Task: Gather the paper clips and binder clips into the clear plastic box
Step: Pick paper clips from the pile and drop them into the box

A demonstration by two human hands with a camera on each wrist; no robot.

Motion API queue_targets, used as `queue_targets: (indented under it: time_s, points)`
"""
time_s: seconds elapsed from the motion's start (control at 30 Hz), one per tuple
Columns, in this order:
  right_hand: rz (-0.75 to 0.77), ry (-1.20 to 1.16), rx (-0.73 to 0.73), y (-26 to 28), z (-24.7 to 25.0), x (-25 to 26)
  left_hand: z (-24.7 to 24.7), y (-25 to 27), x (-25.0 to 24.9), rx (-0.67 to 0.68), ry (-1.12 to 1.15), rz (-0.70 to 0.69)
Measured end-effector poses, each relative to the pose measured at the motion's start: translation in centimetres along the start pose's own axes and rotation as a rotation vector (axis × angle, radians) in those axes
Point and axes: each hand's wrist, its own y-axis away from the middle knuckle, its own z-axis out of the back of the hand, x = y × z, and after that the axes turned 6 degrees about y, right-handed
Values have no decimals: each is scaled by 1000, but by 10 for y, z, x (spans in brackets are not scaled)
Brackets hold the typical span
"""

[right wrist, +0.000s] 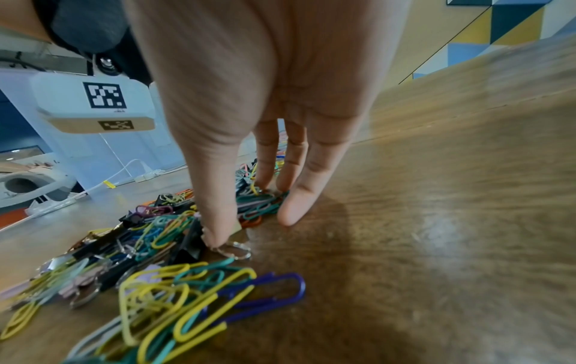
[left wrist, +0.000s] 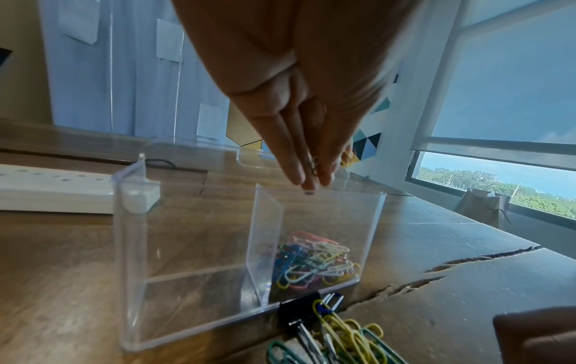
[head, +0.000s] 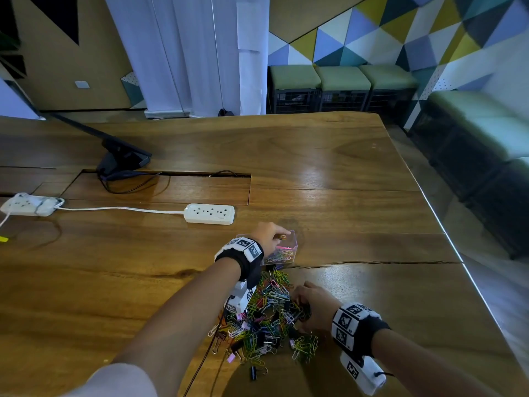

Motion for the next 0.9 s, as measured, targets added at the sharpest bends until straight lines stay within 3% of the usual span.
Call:
queue_targets:
  time_s: [0.33, 0.47, 0.53, 0.73, 0.9]
  points:
    - [9, -52, -37, 1, -2, -4, 2, 18, 2, -121, 73, -36]
    - [-10, -125, -68, 2, -4, -2, -7, 46, 13, -93, 43, -59]
    - [-12, -134, -80, 1, -5, 2, -17, 59, 23, -50, 1, -5]
    - [-27, -50, -114, -5, -14, 13, -50, 82, 58, 56, -112, 347]
    - [-62, -85, -97, -10, -15, 16, -70, 89, 62, 35, -117, 407]
